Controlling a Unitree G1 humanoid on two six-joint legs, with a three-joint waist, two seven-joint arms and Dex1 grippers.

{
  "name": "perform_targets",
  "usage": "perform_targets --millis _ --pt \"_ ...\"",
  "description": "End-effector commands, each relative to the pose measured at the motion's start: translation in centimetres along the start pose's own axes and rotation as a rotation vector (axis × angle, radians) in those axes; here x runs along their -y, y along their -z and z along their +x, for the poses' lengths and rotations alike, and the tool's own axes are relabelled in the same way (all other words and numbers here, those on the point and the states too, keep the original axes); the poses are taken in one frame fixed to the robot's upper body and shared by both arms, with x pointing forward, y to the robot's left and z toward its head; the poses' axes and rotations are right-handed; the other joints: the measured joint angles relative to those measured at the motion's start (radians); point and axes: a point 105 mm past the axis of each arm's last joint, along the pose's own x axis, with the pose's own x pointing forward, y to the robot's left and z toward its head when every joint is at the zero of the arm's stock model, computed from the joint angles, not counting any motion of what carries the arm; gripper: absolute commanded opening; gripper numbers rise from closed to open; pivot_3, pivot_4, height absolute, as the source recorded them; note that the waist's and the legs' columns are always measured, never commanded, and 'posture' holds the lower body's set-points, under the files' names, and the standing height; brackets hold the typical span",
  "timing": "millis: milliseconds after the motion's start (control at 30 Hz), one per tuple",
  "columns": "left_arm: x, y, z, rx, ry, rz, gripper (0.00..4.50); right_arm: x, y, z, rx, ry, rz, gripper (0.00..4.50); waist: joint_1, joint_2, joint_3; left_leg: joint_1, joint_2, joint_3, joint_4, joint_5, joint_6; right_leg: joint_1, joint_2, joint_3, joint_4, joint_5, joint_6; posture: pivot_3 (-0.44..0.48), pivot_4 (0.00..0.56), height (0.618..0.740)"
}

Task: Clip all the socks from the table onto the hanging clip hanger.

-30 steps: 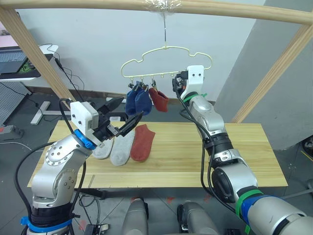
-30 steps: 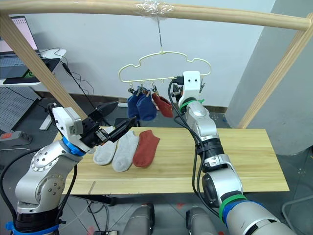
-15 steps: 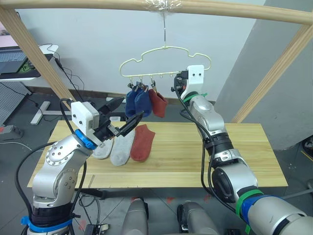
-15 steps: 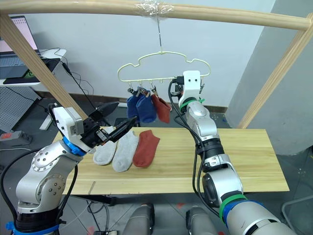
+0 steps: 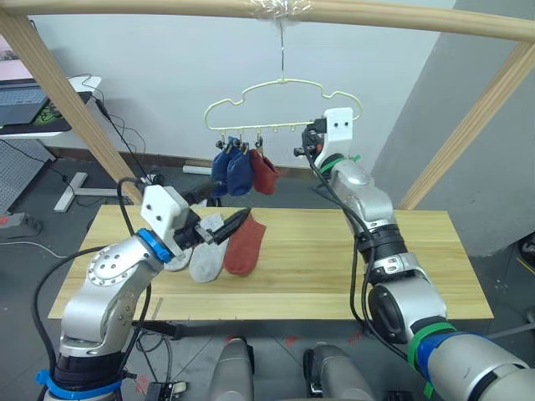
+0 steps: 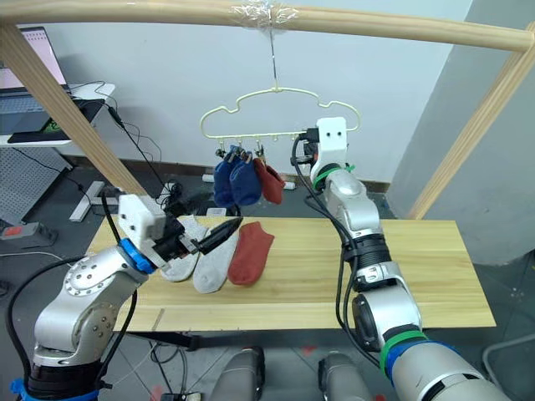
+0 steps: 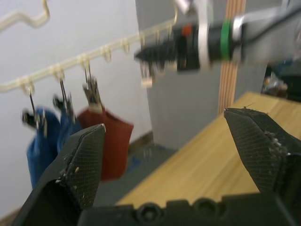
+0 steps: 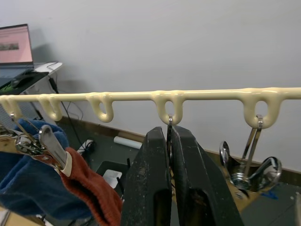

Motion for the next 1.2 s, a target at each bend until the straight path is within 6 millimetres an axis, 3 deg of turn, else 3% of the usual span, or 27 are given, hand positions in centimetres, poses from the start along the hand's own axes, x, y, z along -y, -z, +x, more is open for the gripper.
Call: perform_targets --millis 33,100,467,633,800,900,1200 --pt "-0.6 2.4 0.7 -0.097 -0.05 0.024 4.5 -0.6 -1.6 -0.7 0.034 -0.071 -0.012 0.01 -0.001 0.001 0.001 0.0 0.0 0.0 0.0 0.0 0.0 0.0 0.0 0.0 0.0 0.0 0.0 0.075 0.2 0.74" --pt "-1.0 4.5 1.7 -0.173 -0.064 0.018 4.5 -0.5 -1.7 -1.2 0.027 -0.084 -0.014 0.01 0.001 0.002 0.001 0.0 0.0 0.0 0.0 0.0 0.0 0.0 0.0 0.0 0.0 0.0 0.0 0.063 0.202 0.74" --pt "-2.2 11.2 8.6 -0.349 -0.076 0.003 4.5 -0.3 -1.5 -2.8 -0.002 -0.069 -0.023 0.01 -0.004 0.004 0.002 -0.001 -0.001 0.001 0.0 0.0 0.0 0.0 0.001 0.0 0.0 0.001 0.002 -0.009 0.193 0.74" --pt "-2.6 14.2 8.9 -0.459 -0.09 0.013 4.5 0.0 -1.7 -3.2 0.0 -0.047 -0.029 0.01 -0.013 0.003 0.002 -0.001 -0.001 0.001 0.0 -0.001 0.001 0.0 0.001 0.0 0.0 0.002 0.003 -0.058 0.18 0.74" --pt "-1.5 16.6 8.4 -0.552 -0.021 0.007 4.5 0.1 -1.8 -3.5 -0.001 -0.035 -0.032 0.01 -0.027 0.003 0.001 -0.001 -0.001 0.0 0.0 -0.001 0.001 0.0 0.001 -0.001 0.0 0.002 0.003 -0.079 0.171 0.74" --pt "-1.1 17.0 8.3 -0.562 0.008 -0.01 3.88 0.1 -1.7 -3.6 -0.001 -0.031 -0.032 0.0 -0.029 0.003 0.001 -0.001 -0.002 0.0 0.001 -0.001 0.001 0.0 0.0 -0.001 0.0 0.003 0.005 -0.088 0.161 0.74" --pt "-0.3 17.3 7.8 -0.548 0.047 -0.011 1.21 0.3 -1.7 -3.5 0.005 -0.019 -0.029 0.0 -0.033 0.003 -0.001 -0.001 -0.002 0.001 0.002 -0.001 0.001 0.001 0.0 0.0 0.0 0.004 0.005 -0.088 0.154 0.74"
